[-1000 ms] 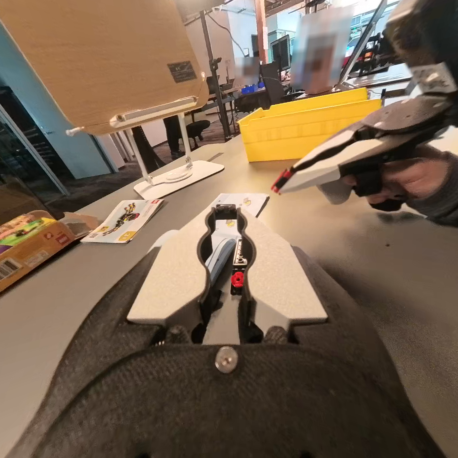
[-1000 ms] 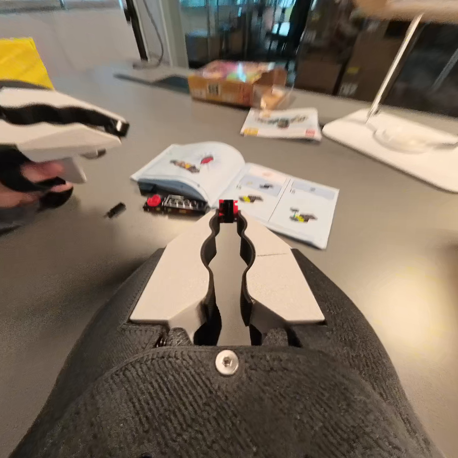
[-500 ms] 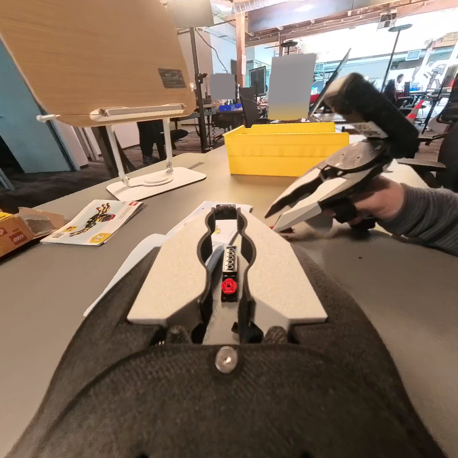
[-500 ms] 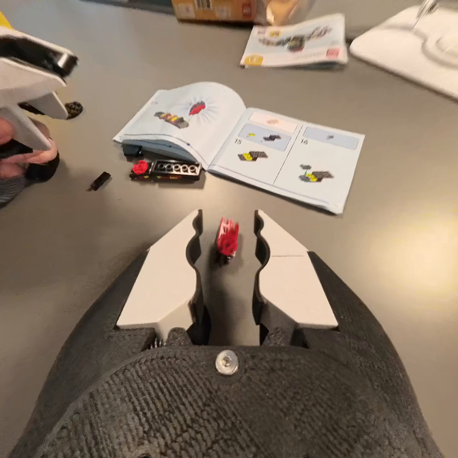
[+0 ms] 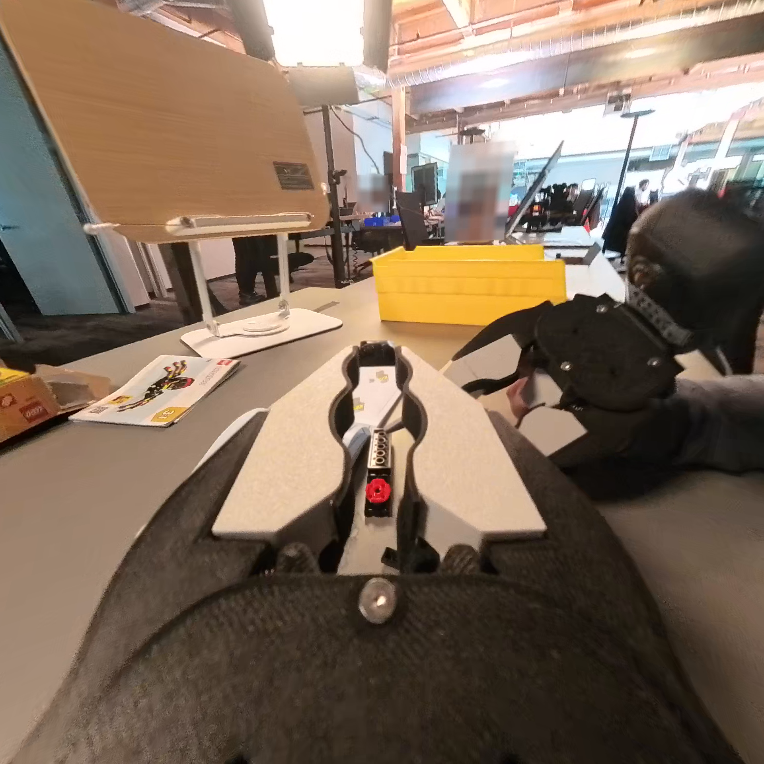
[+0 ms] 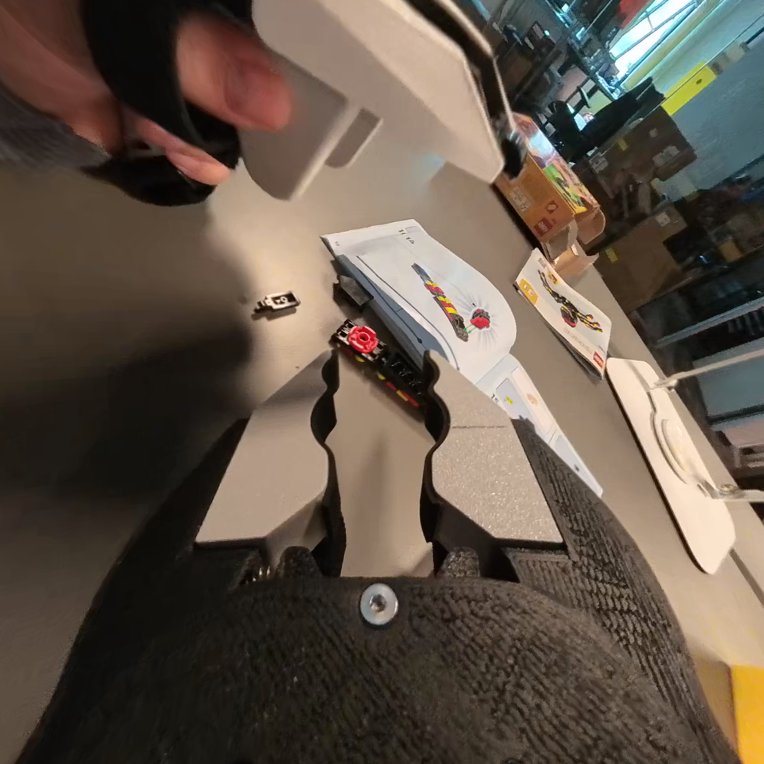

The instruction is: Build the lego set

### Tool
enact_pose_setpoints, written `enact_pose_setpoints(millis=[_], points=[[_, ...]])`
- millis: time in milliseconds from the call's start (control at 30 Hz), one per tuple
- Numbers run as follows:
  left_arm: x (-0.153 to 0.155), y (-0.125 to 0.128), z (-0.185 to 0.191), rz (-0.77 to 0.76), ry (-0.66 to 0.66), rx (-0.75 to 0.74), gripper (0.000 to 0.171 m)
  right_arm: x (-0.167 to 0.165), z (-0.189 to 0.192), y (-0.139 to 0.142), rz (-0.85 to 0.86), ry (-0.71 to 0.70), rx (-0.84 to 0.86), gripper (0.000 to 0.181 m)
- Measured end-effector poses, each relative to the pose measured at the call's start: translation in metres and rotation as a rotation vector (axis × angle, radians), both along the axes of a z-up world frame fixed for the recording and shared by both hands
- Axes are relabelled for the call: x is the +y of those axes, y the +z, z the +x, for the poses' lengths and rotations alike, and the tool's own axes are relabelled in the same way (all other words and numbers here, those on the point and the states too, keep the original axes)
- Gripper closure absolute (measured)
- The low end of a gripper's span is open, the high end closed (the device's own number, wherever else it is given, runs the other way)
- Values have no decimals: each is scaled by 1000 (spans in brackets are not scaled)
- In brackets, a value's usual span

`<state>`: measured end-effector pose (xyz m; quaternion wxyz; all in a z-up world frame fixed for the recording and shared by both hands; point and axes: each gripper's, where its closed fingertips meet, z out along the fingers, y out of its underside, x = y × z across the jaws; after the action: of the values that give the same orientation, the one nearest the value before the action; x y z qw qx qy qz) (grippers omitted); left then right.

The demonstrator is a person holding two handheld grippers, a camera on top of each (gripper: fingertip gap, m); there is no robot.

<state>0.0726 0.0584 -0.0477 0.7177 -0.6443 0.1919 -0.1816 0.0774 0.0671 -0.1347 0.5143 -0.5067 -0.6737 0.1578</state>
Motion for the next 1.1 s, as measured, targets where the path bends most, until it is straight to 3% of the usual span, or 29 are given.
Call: enact_pose_setpoints(millis=[167,300,367,567,700,833,900,1100], points=[[1,6,-15,-16,-1,-130,156,7,-5,-7,148,45,-78,159],[1,7,-17,-17,-8,-158,156,6,-5,-13,534,170,-214,165],[1,7,-15,-15,-13,-149,156,5,-9,-12,649,222,-262,165],[-1,7,-10,2,-21,-116,156,25,-20,-13,774,231,-429,162],[-1,8,-12,4,-20,-131,156,37,-19,-19,811,190,-523,174],[0,12,-21,22,12,-167,156,36,-10,-8,683,155,-493,178],[0,14,-26,36,29,-188,156,31,-3,3,528,154,-456,177],[0,15,-25,42,30,-176,156,-31,30,21,-364,335,-511,178]])
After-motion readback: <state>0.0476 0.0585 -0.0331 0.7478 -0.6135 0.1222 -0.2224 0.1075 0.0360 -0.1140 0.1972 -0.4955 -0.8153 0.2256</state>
